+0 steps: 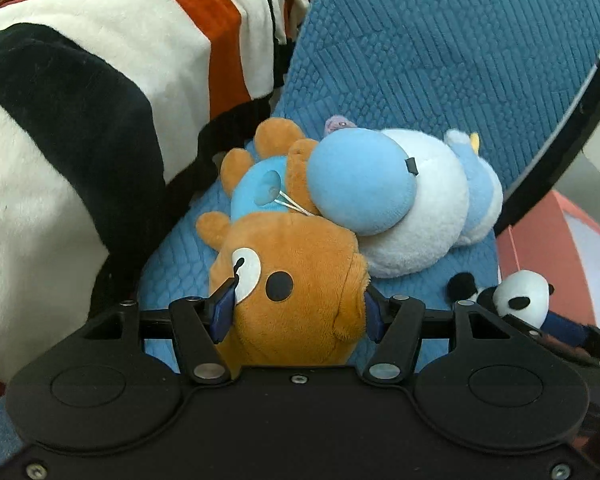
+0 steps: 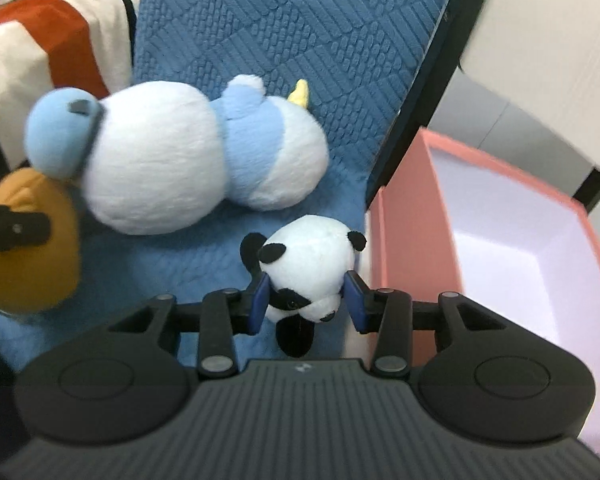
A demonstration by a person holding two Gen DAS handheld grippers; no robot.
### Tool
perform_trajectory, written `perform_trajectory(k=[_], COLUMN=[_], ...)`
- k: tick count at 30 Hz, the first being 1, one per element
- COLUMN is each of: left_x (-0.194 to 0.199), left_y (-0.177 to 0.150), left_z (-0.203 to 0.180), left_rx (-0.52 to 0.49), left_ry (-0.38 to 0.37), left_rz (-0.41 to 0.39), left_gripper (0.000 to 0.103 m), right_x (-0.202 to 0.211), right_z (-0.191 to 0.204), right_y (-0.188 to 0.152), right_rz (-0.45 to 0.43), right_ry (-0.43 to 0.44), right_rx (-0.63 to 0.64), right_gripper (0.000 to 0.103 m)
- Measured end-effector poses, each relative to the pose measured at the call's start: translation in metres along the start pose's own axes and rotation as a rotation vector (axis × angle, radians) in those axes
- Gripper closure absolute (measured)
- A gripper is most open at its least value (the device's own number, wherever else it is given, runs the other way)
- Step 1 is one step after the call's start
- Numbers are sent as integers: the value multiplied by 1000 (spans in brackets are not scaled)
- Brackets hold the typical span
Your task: Organize objects
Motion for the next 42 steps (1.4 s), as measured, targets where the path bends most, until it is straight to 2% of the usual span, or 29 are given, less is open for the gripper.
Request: perform_trajectory(k=[5, 10, 12, 14, 16, 18, 21, 26, 29, 33, 39, 42], left_x=[-4, -14, -15, -18, -19, -22, -24, -25, -25, -25, -25, -23], left_y=[-2, -3, -4, -3, -3, -1, 2, 2, 3, 3, 4, 4], left_z=[-3, -9, -10, -10, -8, -6, -5, -5, -4, -2, -4, -4], left_rx=[-23, -51, -57, -55, -48, -38, -24, -3, 8, 15, 12, 0], left_ry=[24, 50, 54, 58, 55, 54, 50, 42, 33, 23, 27, 16], left_rz=[5, 19, 18, 18, 18, 19, 16, 15, 15, 14, 9, 0], left_gripper=[35, 28, 23, 23, 22, 20, 20, 20, 20, 21, 25, 34], right_x=[0, 3, 4, 3, 3, 4, -4, -19, -32, -47, -68, -66], right_z=[1, 6, 7, 6, 4, 4, 3, 3, 6, 11, 14, 16], right_y=[-18, -42, -47, -49, -47, -42, -34, -21, -16, -13, -15, -13], right_rz=[37, 87, 101, 117, 109, 82, 101, 165, 206, 253, 282, 270], right_ry=[57, 113, 137, 148, 149, 165, 201, 349, 384, 391, 384, 385], right_rx=[-86, -116, -118, -123, -131, -116, -157, -415, -568, -703, -779, -742], right_gripper=[64, 62, 57, 44, 38, 38, 38, 38, 38, 39, 41, 42])
Point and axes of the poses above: each gripper's, at about its wrist camera, not at the fingertips, and x roughly against the way its jaws point, z to its left, y to its top, the point moved 6 cm from there along -x, roughly the way its jaws point, and after that the axes turned 3 degrees about z, right-handed, at the moved point
